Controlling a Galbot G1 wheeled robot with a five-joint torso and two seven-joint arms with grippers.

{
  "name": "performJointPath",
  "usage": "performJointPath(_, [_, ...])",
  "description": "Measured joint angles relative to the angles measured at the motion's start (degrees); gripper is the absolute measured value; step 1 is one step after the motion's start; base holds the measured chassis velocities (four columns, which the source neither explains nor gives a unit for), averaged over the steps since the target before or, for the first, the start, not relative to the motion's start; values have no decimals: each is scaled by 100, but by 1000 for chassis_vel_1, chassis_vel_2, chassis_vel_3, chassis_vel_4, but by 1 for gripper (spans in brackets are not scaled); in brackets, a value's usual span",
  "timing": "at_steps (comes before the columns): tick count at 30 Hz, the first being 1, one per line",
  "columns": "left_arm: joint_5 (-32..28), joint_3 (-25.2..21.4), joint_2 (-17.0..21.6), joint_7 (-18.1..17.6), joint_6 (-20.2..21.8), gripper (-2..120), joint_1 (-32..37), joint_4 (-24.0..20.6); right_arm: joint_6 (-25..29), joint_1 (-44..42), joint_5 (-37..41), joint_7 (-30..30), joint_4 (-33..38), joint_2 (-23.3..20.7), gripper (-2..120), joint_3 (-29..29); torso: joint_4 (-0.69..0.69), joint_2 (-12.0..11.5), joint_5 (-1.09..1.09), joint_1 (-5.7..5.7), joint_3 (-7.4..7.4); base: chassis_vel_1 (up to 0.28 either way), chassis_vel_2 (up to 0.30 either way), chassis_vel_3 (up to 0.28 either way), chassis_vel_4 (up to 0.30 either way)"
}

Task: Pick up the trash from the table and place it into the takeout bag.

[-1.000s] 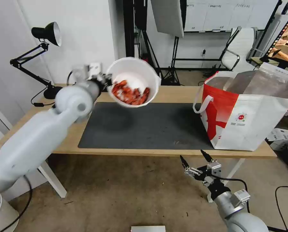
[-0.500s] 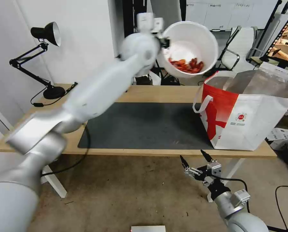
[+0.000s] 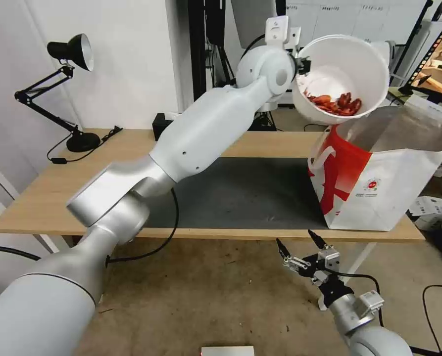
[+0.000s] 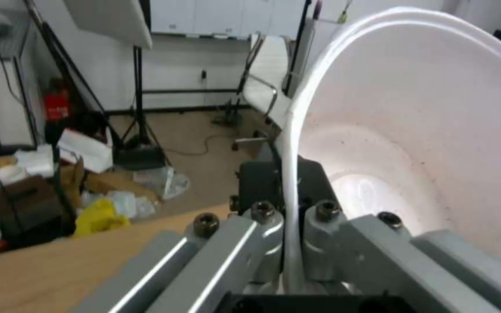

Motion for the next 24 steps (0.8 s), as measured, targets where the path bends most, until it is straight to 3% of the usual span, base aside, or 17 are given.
performJointPath(5, [339, 131, -8, 230, -74, 0, -81, 67, 0, 0, 0, 0, 0, 0, 100, 0, 2, 0, -1, -1, 0, 0, 0, 0, 0])
performJointPath(10, [784, 620, -6, 405, -273, 0, -85, 135, 0, 0, 0, 0, 0, 0, 100, 0, 0, 0, -1, 0, 0, 0, 0, 0, 0])
performJointPath(13, [1166, 871, -4, 437, -192, 0, -100, 192, 0, 0, 0, 0, 0, 0, 100, 0, -1, 0, -1, -1, 0, 0, 0, 0, 0])
performJointPath(15, [1554, 1066, 4, 448, 88, 0, -137, 199, 0, 0, 0, 0, 0, 0, 100, 0, 1, 0, -1, 0, 0, 0, 0, 0, 0])
performJointPath(24, [2168, 1343, 12, 633, 192, 0, -200, 18, 0, 0, 0, 0, 0, 0, 100, 0, 0, 0, -1, -1, 0, 0, 0, 0, 0])
